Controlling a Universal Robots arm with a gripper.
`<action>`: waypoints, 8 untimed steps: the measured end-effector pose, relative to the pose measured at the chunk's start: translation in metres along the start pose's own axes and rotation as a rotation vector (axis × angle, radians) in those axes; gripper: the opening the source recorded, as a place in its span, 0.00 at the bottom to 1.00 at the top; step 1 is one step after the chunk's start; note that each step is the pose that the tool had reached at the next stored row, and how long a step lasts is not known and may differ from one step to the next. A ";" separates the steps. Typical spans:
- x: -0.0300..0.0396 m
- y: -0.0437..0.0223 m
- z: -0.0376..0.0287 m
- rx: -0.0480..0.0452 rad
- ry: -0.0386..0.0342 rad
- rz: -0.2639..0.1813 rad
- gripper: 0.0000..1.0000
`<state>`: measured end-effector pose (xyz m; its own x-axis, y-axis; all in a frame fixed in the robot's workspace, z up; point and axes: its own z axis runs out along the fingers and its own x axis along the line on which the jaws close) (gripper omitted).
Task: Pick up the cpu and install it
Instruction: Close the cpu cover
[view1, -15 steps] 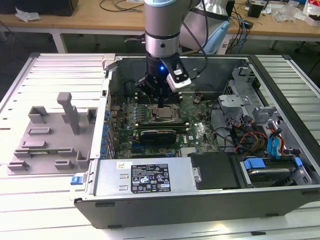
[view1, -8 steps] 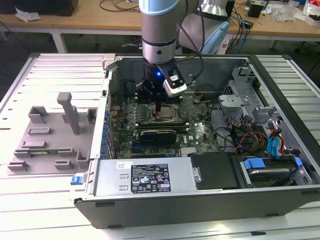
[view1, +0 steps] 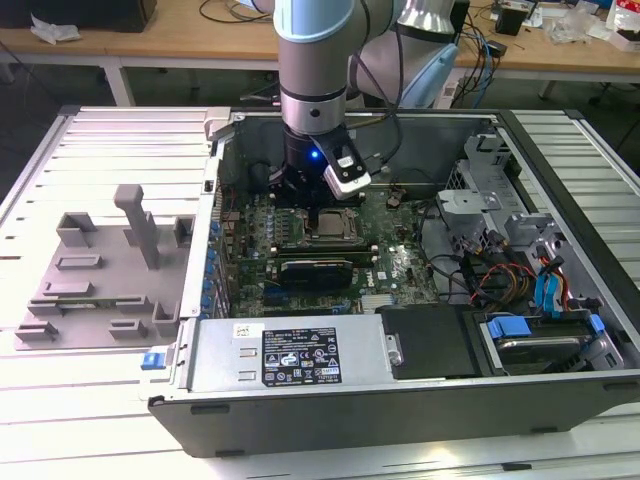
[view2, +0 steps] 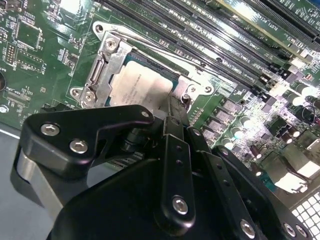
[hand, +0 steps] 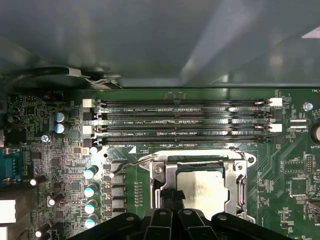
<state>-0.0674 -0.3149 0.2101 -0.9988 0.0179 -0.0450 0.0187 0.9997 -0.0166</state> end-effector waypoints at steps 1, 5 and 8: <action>0.0010 0.0001 0.0010 -0.0002 -0.0006 0.000 0.11; 0.0017 0.0000 0.0020 -0.0001 -0.0013 0.000 0.11; 0.0029 0.0000 0.0034 0.0001 -0.0026 0.000 0.11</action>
<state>-0.0701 -0.3149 0.2066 -0.9987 0.0176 -0.0476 0.0184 0.9997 -0.0167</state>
